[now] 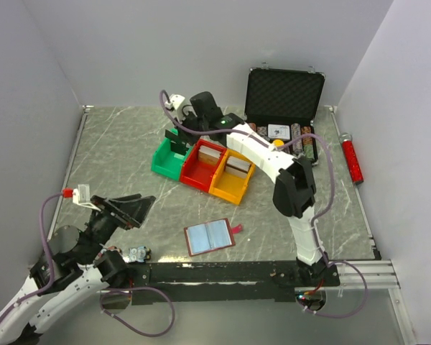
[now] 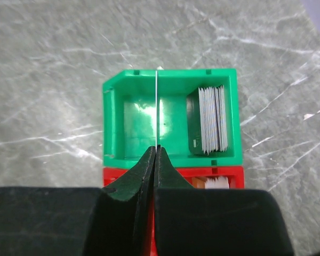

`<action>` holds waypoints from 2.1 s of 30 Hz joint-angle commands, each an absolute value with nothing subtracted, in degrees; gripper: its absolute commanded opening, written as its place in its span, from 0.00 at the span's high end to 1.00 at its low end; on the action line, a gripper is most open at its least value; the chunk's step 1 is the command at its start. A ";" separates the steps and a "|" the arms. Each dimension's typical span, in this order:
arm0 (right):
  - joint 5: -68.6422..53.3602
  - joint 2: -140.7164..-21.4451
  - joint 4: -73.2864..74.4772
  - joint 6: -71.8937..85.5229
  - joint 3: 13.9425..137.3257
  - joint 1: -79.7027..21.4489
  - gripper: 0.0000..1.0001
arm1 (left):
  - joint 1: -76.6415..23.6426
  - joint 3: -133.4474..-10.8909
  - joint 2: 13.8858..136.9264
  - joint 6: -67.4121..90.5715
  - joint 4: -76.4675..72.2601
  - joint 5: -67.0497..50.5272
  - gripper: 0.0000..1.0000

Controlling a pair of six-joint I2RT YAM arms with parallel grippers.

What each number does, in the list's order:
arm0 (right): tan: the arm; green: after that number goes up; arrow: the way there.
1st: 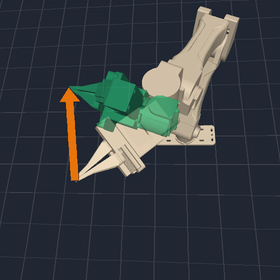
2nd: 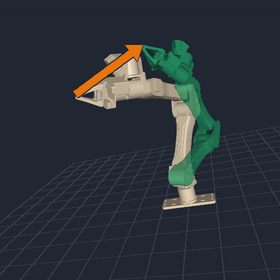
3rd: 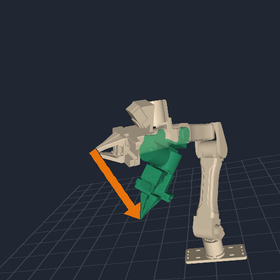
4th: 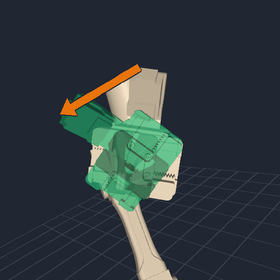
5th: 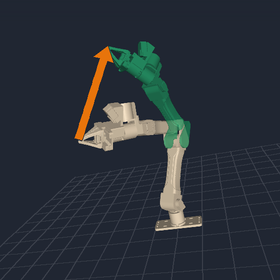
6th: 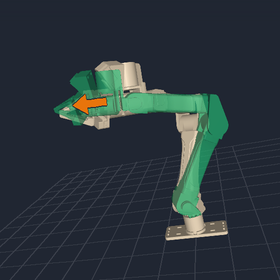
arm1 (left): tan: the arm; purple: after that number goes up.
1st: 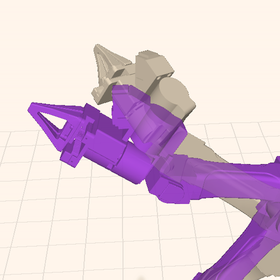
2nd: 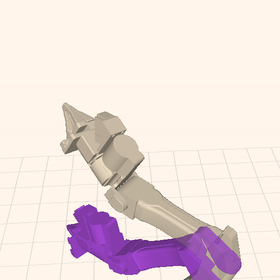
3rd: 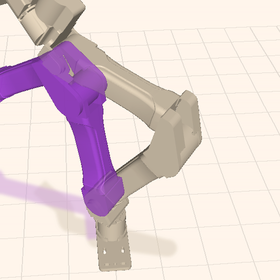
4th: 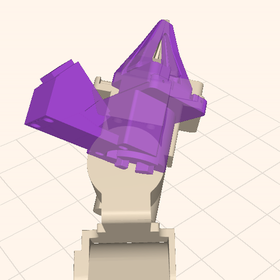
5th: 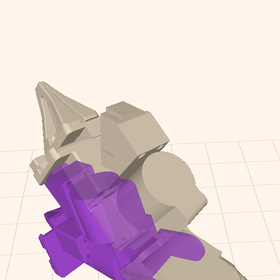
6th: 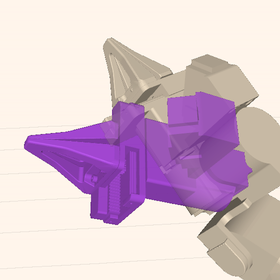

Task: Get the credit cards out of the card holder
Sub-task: Place the credit card in the storage box.

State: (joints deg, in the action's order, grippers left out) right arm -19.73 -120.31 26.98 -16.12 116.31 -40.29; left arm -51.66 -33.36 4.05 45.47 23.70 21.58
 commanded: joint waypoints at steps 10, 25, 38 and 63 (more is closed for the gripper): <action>-19.43 -127.08 23.82 -19.69 123.31 -39.73 1.00 | -51.42 -35.16 2.46 46.67 29.71 24.52 0.01; -17.49 -129.90 22.50 -23.38 119.79 -40.34 1.00 | -51.50 -34.01 3.43 45.97 28.22 23.47 0.01; -17.75 -132.36 22.59 -23.91 119.27 -40.52 1.00 | -51.42 -32.78 5.01 45.62 26.46 22.68 0.01; -14.59 -137.28 22.94 -24.26 122.08 -40.96 1.00 | -51.42 -31.46 6.76 45.44 25.14 21.97 0.01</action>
State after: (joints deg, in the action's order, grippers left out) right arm -15.97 -136.03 22.68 -23.49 119.26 -40.77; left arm -51.66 -31.73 5.50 46.22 27.22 23.22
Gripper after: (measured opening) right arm 0.009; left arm 0.994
